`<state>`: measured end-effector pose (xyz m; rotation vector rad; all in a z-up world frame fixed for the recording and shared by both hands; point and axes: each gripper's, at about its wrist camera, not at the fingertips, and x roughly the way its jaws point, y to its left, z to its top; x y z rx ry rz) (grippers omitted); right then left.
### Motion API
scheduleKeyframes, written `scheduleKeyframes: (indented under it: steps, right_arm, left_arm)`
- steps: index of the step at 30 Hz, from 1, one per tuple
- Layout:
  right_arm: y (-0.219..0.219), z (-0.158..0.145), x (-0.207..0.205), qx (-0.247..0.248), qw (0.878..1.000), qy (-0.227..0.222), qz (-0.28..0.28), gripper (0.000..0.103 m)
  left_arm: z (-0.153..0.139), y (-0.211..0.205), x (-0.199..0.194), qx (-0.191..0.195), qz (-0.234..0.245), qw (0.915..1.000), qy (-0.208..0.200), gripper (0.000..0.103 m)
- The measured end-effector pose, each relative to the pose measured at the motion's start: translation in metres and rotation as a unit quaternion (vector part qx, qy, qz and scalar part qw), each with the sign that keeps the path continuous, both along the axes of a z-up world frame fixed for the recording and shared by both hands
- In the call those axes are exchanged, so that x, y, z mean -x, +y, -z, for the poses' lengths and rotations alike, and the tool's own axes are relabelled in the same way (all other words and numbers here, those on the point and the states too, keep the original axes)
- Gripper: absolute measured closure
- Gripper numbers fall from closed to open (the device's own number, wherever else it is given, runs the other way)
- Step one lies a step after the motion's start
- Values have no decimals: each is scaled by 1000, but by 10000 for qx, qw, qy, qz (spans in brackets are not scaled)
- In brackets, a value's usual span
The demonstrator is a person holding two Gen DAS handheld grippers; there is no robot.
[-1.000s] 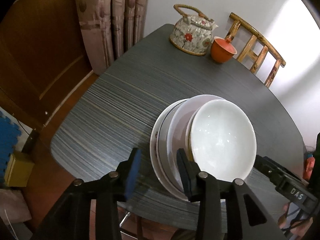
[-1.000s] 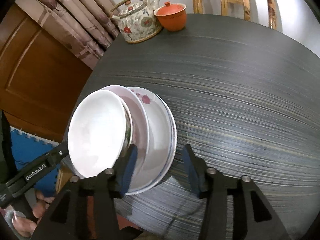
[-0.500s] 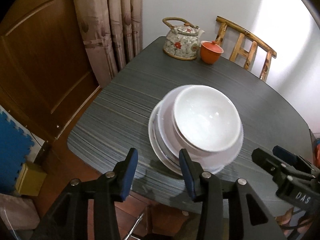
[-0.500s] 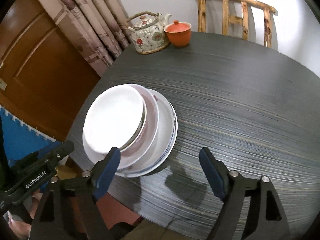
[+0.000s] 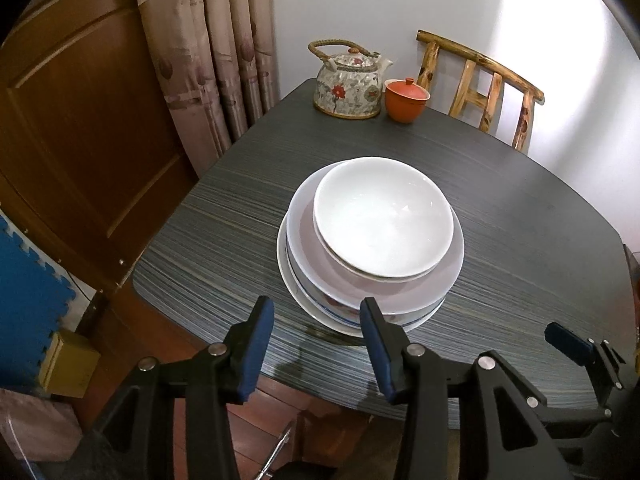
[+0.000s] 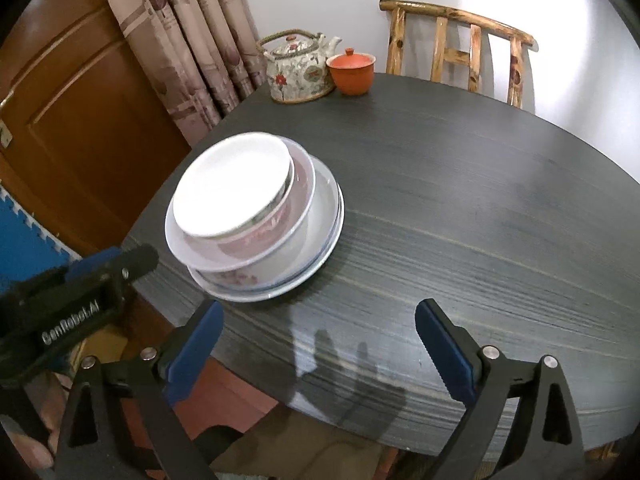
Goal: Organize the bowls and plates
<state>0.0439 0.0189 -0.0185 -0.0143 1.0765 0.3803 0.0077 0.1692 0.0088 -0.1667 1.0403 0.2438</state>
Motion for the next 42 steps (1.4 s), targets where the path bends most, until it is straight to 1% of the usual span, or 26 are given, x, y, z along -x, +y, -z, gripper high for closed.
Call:
scheduleKeyframes:
  steps: [11, 42]
  right_arm:
    - [-3, 4, 4, 78, 10000, -3, 48, 7]
    - [1, 11, 8, 149, 9998, 160, -11, 7]
  left_arm:
    - [-1, -5, 0, -176, -22, 9998, -10, 57]
    - [3, -8, -3, -190, 96, 9997, 78, 57]
